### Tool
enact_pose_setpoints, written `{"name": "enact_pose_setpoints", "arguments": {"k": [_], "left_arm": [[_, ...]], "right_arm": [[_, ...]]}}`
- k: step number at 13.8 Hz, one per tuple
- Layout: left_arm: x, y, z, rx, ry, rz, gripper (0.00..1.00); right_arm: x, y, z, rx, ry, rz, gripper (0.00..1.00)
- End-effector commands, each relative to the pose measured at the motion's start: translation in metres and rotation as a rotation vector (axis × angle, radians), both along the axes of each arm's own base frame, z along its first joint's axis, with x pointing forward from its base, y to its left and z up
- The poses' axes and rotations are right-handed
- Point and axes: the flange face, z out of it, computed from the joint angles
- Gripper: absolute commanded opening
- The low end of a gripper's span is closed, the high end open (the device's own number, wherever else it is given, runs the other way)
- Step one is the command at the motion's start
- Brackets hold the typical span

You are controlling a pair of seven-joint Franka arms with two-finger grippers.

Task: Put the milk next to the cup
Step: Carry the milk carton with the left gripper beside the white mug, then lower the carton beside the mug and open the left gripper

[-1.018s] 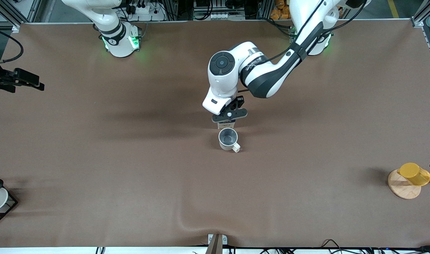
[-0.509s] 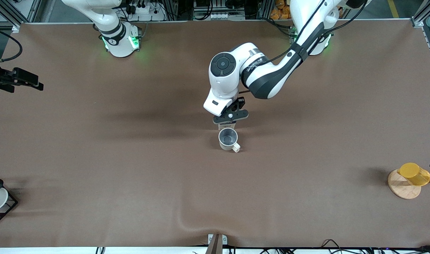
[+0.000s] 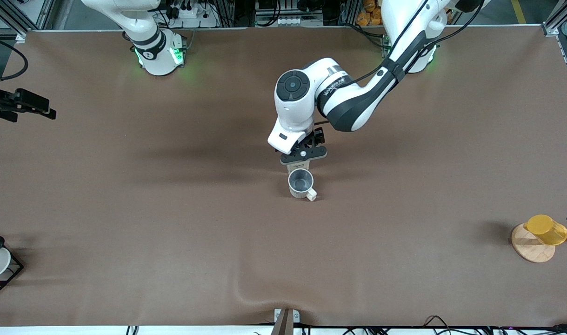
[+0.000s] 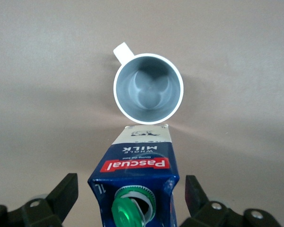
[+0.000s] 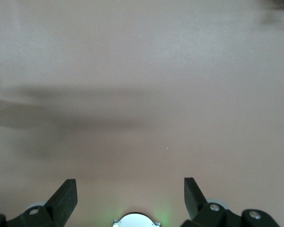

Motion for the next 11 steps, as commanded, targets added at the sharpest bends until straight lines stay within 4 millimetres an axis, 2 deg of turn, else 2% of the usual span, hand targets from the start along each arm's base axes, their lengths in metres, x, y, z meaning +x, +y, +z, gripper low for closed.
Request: {"name": "enact_pose_setpoints", "arguments": {"k": [1,4,6,8,9,11], "left_arm": [[0.005,0.003,0.042,-0.010,-0.076,0.026,1.00],[-0.003,0.020,0.114,-0.004,-0.143,0.045,1.00],[0.011,0.063,0.164,0.012,-0.191,0.114,1.00],[0.039,0.131,0.202,0.018,-0.188,0.192,1.00],[0.058,0.171,0.220,-0.021,-0.173,0.199,1.00],[0.090,0.254,0.237,-0.071,-0.148,0.143,1.00]], "right_arm": [[-0.003,-0.002,0.008,0.004,-0.010,0.008,1.00],[-0.003,-0.008,0.008,-0.007,-0.011,0.000,1.00],[-0.004,-0.017,0.007,-0.005,-0.009,-0.018,1.00],[-0.005,-0.022,0.007,-0.005,-0.008,-0.028,1.00],[-0.006,-0.030,0.007,-0.004,-0.008,-0.043,1.00],[-0.005,-0.031,0.008,-0.003,-0.014,-0.046,1.00]]}}
